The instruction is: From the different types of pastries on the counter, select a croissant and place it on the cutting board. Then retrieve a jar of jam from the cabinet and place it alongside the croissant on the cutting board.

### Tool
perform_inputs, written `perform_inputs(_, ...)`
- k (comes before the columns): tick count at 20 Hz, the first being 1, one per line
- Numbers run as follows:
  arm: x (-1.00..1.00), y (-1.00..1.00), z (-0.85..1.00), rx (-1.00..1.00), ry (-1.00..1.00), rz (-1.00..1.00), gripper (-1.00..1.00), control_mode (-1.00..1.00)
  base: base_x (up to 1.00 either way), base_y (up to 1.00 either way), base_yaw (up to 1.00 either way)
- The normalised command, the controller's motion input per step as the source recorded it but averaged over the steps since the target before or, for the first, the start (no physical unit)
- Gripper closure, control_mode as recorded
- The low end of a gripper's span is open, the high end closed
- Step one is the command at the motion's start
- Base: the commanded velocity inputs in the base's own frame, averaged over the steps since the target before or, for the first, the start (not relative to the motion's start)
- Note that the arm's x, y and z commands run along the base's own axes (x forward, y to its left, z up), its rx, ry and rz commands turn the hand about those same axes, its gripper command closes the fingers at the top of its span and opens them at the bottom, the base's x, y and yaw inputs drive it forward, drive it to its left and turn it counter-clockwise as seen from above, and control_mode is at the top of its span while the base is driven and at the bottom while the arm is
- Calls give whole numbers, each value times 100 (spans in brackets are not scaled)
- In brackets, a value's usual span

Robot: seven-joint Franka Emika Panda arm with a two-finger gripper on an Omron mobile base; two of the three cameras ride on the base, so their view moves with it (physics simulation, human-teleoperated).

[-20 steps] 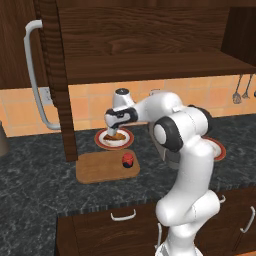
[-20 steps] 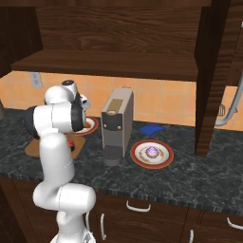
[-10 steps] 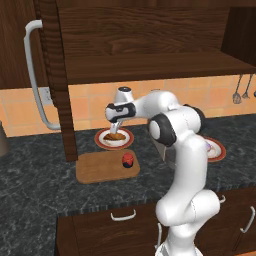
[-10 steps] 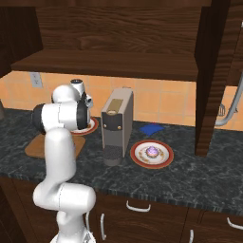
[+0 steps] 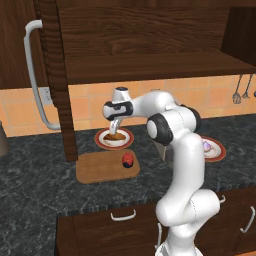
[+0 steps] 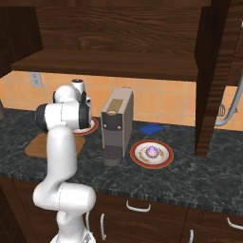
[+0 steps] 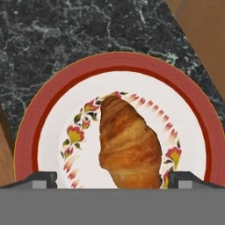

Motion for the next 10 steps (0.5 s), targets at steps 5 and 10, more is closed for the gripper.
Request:
perform_inputs(5,0,1,-5,0,0,4,-100,-100,0,0,0)
perform_inputs(10,17,0,-33,0,4,5,-100,-100,0,0,0)
